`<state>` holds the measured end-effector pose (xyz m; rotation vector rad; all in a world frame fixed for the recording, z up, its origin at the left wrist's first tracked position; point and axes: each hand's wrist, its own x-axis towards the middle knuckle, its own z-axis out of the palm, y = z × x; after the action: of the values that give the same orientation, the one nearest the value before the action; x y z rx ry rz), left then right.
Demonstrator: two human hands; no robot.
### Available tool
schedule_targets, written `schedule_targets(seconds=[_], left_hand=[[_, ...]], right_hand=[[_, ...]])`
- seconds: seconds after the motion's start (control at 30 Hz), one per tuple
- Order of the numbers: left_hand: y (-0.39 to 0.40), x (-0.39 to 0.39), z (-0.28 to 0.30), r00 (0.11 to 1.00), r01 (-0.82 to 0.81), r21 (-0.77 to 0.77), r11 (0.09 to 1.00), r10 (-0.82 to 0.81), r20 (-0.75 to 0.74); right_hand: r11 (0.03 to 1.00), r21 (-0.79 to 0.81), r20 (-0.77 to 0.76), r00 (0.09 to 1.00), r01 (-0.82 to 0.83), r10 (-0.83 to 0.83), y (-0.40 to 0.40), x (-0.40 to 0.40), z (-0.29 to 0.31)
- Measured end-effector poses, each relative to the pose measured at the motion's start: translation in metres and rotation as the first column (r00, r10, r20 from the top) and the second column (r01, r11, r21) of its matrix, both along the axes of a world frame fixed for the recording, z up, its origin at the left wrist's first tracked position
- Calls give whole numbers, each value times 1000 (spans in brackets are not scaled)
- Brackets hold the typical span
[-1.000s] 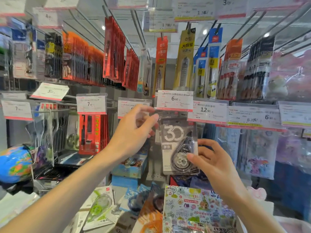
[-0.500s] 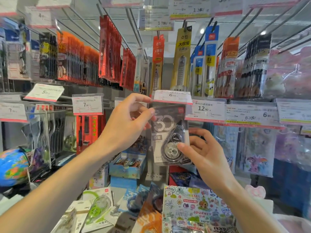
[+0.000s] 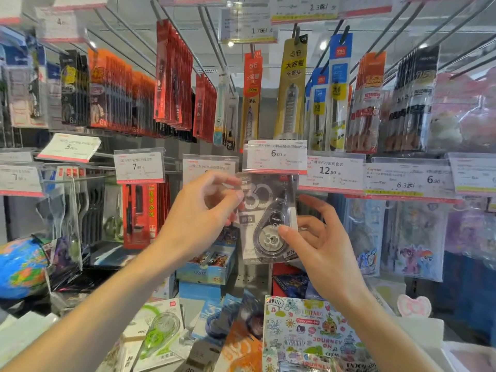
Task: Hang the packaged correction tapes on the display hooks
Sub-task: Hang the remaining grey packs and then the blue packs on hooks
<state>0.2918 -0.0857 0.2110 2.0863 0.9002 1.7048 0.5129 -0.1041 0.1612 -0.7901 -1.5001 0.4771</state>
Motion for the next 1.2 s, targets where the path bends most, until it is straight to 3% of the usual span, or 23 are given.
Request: schedule_targets(seconds=[0.23,0.57,0.9,1.2], left_hand=[[24,22,-53,996,-90,-66,994,91,19],[78,42,-64,986,-150,-148,978,137,-97],[117,45,-57,998,-53,-227,972,45,-39],[95,28,-60,1000,-30,-237,971,30,-5]], right_hand=[[995,27,40,994,101,-102,10,-5,-10],[957,-56,84,957,284,-279,70,-4,-13],[956,-139,67,966,258,-251,113,-9,-14],[961,-190,77,979,201,-190,84,11,-12]])
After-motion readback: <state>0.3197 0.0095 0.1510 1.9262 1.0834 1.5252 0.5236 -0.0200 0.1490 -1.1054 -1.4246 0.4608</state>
